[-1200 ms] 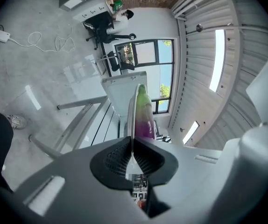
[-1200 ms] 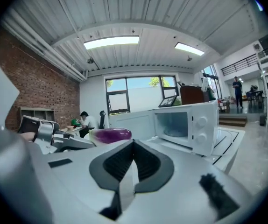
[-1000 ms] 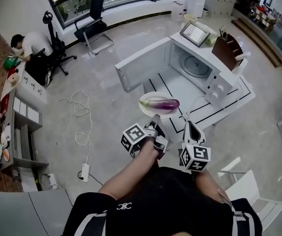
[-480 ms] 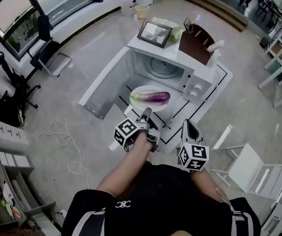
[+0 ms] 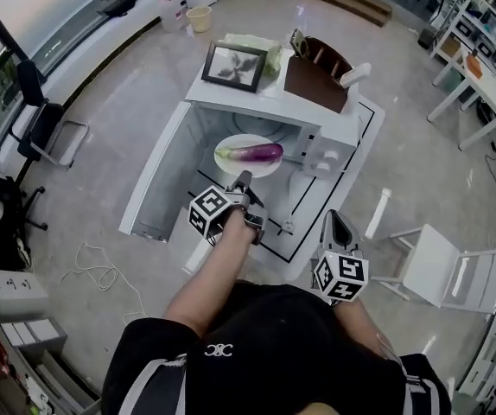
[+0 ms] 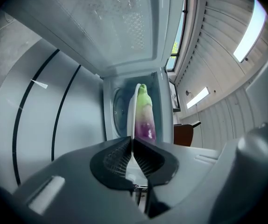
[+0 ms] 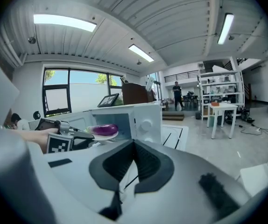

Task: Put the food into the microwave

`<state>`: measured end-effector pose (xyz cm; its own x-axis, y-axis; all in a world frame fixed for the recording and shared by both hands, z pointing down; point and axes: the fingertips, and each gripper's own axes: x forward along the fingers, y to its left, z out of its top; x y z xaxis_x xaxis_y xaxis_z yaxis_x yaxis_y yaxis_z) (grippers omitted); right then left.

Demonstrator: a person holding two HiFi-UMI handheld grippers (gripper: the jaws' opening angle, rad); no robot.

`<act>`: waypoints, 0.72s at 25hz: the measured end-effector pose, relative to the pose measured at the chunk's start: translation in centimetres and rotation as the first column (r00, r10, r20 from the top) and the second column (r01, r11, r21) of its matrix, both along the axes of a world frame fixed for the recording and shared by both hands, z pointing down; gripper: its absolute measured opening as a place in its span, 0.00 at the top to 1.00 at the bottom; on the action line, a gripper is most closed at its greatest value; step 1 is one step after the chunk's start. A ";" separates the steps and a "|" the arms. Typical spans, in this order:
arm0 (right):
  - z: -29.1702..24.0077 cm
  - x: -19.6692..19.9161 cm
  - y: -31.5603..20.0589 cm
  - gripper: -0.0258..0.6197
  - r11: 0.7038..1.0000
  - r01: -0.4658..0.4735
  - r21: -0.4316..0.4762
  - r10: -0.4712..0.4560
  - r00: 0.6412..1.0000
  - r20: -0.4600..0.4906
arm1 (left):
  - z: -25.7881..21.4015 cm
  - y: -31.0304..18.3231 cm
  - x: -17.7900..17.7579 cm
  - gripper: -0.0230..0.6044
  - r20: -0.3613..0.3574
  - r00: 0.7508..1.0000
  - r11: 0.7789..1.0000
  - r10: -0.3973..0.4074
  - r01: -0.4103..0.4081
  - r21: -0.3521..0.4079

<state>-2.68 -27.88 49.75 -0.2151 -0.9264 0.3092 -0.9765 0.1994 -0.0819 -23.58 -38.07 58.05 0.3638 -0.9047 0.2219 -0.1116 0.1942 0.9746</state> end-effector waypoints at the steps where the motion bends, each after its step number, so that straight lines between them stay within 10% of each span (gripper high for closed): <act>1: -0.2 0.3 0.1 0.96 1.000 -0.013 0.000 0.013 1.000 -0.006 | 0.3 -0.6 -0.1 0.93 0.004 1.000 1.000 0.004 -0.004 -0.005; 18: -0.2 6.1 4.7 0.96 0.987 -0.149 -0.055 0.145 0.987 -0.065 | 2.6 -11.2 0.9 0.93 0.011 0.999 0.999 0.038 -0.038 -0.017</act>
